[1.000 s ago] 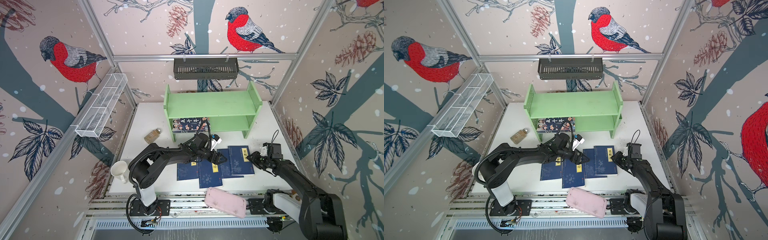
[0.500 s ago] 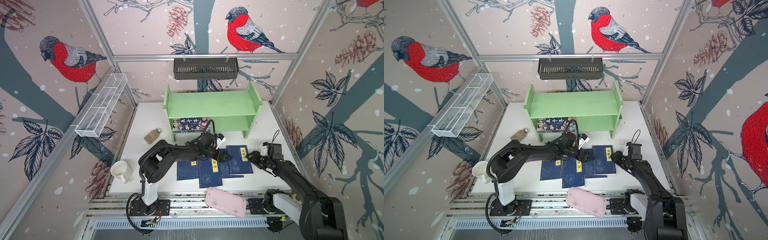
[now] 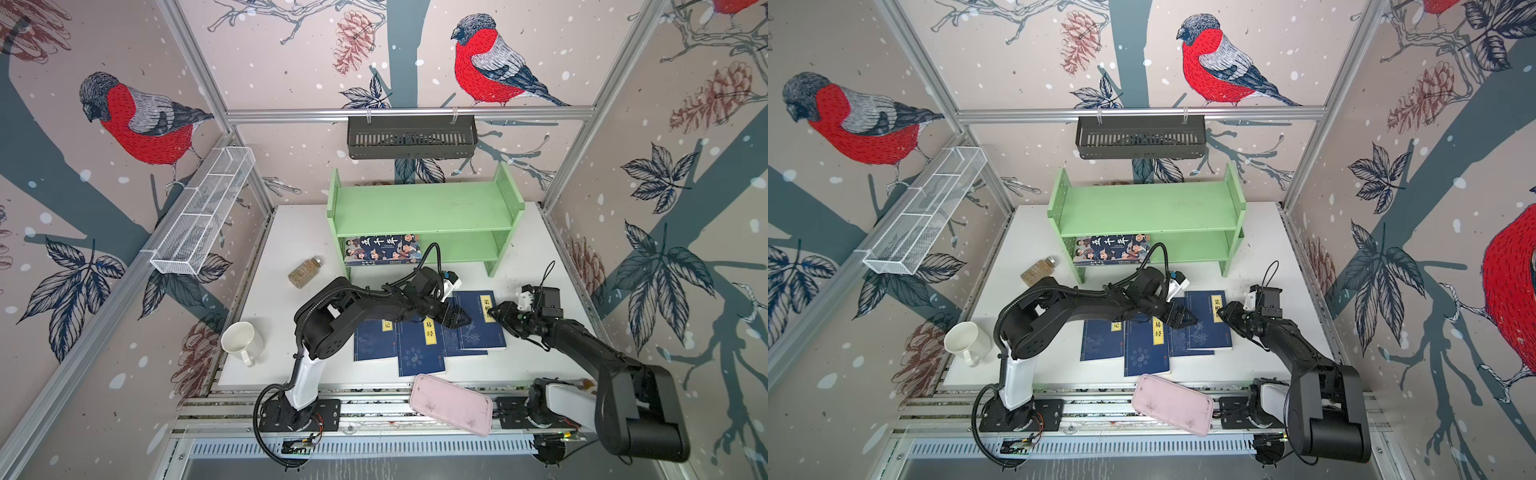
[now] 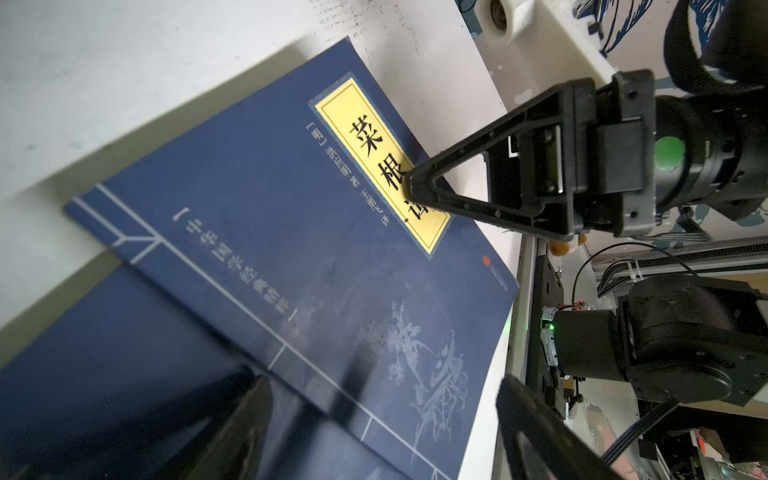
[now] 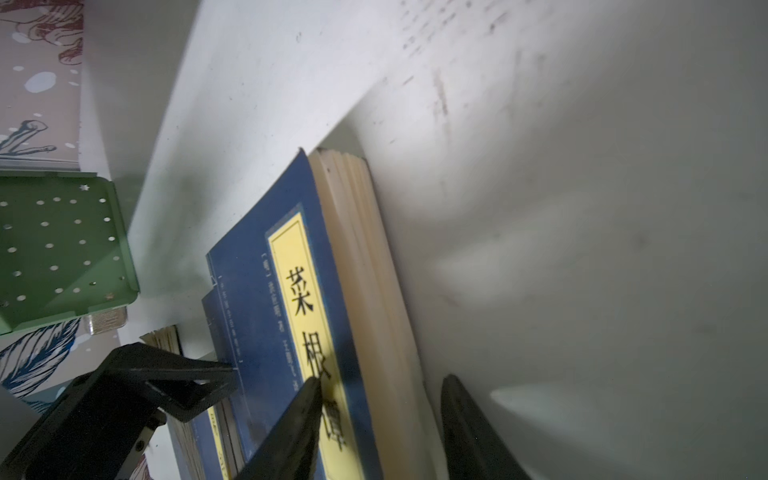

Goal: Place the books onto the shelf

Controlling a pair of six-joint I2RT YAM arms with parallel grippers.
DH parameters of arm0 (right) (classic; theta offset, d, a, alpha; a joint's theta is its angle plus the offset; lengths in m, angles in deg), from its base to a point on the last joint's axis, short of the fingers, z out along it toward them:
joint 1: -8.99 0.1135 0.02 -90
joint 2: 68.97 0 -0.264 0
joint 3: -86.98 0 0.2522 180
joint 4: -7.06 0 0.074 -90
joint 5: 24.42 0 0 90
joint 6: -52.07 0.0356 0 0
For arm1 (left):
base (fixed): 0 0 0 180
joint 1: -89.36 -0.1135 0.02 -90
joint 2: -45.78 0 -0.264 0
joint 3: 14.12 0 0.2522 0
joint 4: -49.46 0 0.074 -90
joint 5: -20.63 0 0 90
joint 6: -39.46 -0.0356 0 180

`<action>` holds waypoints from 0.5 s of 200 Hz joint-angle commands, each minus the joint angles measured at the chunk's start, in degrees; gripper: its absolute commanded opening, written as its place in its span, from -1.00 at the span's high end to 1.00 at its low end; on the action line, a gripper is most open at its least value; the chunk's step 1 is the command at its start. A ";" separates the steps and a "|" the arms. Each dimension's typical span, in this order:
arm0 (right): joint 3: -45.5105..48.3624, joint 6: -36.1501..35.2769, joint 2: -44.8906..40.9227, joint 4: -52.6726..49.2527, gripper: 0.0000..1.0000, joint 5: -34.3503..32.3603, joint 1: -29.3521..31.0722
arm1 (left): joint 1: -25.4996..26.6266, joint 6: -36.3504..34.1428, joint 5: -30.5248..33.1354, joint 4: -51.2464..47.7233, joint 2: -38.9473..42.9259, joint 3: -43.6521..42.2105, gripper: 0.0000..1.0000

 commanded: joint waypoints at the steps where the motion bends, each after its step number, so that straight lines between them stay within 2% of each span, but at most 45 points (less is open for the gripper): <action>1: 1.08 -0.72 0.30 -1.53 0.05 0.97 -0.19 | 0.08 -0.21 0.21 -1.19 -0.82 0.31 -0.72; 29: 1.77 0.16 -3.61 -2.34 0.09 2.08 -0.18 | 0.08 -1.00 -0.71 -0.80 -1.96 1.07 -0.72; 64: 2.18 1.93 -10.06 -2.62 0.23 5.39 -0.21 | 0.08 -6.39 -0.11 -2.45 -3.20 2.06 -0.71; 100: 2.28 2.26 -10.91 -2.16 0.34 8.32 -0.27 | 0.12 -7.71 -0.97 -0.98 -2.55 1.89 -0.71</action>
